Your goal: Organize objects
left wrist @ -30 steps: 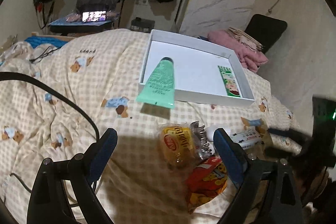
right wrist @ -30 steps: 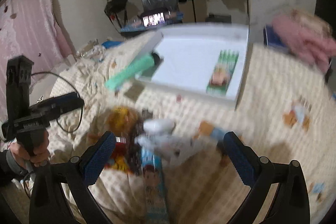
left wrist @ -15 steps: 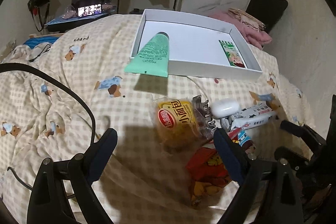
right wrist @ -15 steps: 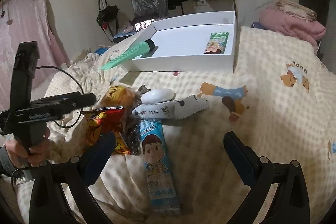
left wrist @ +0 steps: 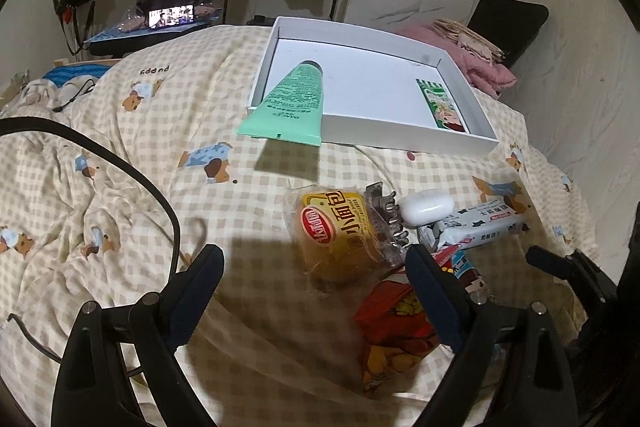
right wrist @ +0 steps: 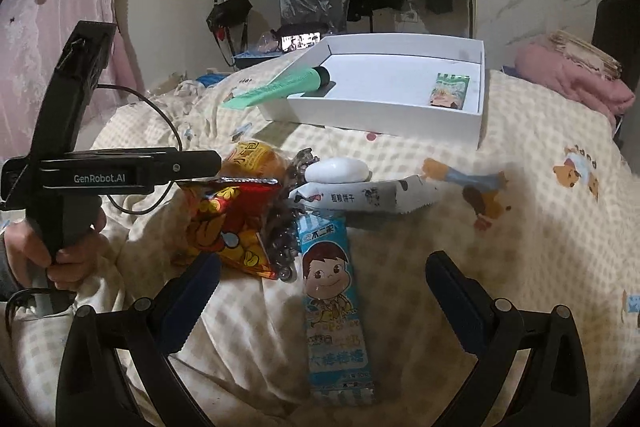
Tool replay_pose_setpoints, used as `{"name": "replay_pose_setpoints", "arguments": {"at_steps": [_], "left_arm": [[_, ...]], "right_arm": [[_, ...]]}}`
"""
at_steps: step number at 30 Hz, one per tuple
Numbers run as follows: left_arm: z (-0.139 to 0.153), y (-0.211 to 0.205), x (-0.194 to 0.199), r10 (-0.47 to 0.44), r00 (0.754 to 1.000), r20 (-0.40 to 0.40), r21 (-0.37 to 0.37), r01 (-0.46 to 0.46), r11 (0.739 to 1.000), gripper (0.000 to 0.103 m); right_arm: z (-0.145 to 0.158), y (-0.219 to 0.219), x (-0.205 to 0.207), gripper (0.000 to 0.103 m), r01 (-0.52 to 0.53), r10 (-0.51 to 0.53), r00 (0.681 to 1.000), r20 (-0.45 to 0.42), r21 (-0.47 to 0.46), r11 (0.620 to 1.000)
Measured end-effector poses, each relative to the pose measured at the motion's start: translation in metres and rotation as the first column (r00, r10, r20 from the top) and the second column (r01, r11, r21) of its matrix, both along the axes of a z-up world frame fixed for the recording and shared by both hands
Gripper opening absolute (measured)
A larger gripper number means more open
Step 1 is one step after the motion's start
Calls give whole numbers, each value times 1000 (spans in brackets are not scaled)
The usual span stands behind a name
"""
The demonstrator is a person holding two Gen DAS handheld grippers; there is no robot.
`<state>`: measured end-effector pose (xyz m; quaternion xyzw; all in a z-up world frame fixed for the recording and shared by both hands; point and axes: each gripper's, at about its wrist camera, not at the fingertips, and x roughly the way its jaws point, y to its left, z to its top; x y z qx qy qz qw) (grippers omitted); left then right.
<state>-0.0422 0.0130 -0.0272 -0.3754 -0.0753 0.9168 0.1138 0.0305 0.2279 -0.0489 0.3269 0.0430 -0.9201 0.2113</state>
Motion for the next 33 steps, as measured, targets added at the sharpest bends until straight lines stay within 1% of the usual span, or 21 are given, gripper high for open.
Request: {"name": "replay_pose_setpoints", "arguments": {"at_steps": [4, 7, 9, 10, 13, 15, 17, 19, 21, 22, 25, 29, 33], "left_arm": [[2, 1, 3, -1, 1000, -10, -11, 0, 1000, 93], [3, 1, 7, 3, 1000, -16, -10, -3, 1000, 92], [4, 0, 11, 20, 999, -25, -15, -21, 1000, 87], [5, -1, 13, 32, 999, -28, -17, -32, 999, 87], [7, -9, 21, 65, 997, -40, 8, -64, 998, 87], [10, -11, 29, 74, 995, -70, 24, -72, 997, 87], [16, -6, 38, 68, 991, -116, 4, -68, 998, 87], [21, 6, 46, 47, 986, -161, -50, -56, 997, 89], [23, 15, 50, 17, 984, -178, -86, -33, 996, 89], [23, 20, 52, -9, 983, -182, -101, -10, 995, 90], [22, 31, 53, -54, 983, -176, -135, 31, 990, 93], [19, 30, 49, -85, 986, -146, -99, 71, 993, 93], [13, 28, 43, -83, 991, -106, -82, 75, 994, 93]], "right_arm": [[-8, -10, -4, 103, -61, 60, 997, 56, 16, 998], [-8, -14, 0, 103, -71, 70, 997, 39, 31, 997], [-6, -14, 4, 103, -65, 65, 998, 24, 31, 997], [-7, -13, 6, 103, -59, 59, 998, 21, 31, 998], [-3, -2, 15, 103, 8, -8, 1000, -20, 5, 1000], [0, 4, 18, 103, 44, -44, 998, -43, -2, 999], [1, 5, 20, 103, 61, -61, 997, -50, -1, 998], [2, 5, 20, 103, 53, -53, 997, -49, 3, 999], [1, 3, 21, 103, 31, -31, 999, -42, 6, 999], [1, 2, 22, 103, 3, -3, 999, -31, -3, 1000], [-7, -5, 19, 103, -68, 68, 997, 34, 1, 998], [-6, 2, 18, 103, -39, 40, 999, 27, -19, 999], [-8, 1, 18, 103, -41, 42, 998, 44, -23, 999]]}}
